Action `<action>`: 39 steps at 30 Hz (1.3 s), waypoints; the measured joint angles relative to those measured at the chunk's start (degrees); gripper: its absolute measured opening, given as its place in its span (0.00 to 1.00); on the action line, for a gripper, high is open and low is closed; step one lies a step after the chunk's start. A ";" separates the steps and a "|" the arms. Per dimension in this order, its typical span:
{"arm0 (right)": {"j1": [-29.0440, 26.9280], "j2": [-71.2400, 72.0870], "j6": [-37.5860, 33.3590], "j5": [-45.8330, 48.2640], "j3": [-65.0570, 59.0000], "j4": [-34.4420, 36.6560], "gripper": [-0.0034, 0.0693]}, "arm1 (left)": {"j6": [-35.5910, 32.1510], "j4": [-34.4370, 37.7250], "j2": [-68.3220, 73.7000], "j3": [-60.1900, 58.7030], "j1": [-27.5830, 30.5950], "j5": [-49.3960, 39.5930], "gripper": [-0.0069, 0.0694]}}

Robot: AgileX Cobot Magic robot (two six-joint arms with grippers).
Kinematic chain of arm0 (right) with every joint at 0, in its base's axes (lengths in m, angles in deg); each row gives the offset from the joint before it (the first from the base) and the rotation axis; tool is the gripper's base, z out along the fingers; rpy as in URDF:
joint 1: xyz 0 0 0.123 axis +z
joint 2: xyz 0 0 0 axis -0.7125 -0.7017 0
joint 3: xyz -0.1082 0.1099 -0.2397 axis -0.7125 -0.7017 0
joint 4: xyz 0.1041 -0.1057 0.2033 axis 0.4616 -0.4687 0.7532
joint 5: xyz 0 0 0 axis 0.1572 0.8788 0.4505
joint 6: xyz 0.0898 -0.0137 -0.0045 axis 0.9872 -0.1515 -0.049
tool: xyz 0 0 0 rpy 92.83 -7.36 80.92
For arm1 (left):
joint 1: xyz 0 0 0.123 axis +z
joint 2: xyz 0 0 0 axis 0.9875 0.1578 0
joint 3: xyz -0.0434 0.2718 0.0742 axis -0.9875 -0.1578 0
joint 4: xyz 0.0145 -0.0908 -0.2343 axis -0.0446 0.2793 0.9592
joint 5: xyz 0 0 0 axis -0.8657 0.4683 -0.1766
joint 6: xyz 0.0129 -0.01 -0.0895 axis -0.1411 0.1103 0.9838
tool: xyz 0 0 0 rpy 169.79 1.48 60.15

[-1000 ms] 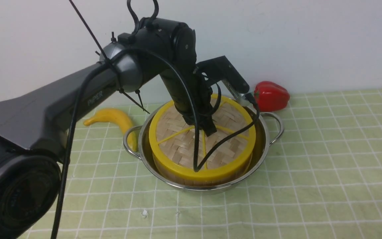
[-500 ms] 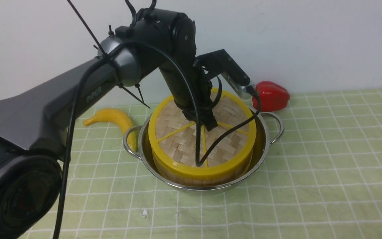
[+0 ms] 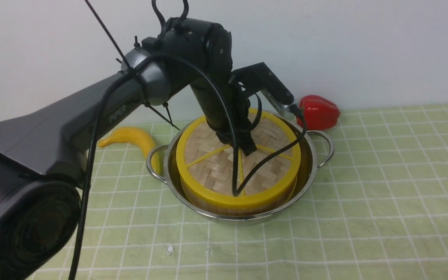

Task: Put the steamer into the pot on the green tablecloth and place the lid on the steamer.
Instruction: 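Place the yellow bamboo steamer lid onto the steamer in the pot with the left gripper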

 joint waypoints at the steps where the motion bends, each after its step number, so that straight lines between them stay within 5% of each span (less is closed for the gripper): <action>1: 0.00 0.00 0.00 0.00 0.00 0.00 0.38 | 0.17 0.00 0.00 0.00 0.00 0.00 0.24; 14: 0.00 0.00 0.00 0.00 0.00 0.05 0.38 | 0.67 -0.53 0.16 0.69 0.00 -0.87 0.24; 26: 0.00 0.00 0.00 0.00 0.00 0.11 0.38 | 1.01 -1.22 0.16 0.87 0.00 1.32 0.47; 39: 0.00 0.00 0.00 0.00 0.00 0.06 0.38 | 3.80 -4.43 0.16 3.32 0.00 1.74 0.47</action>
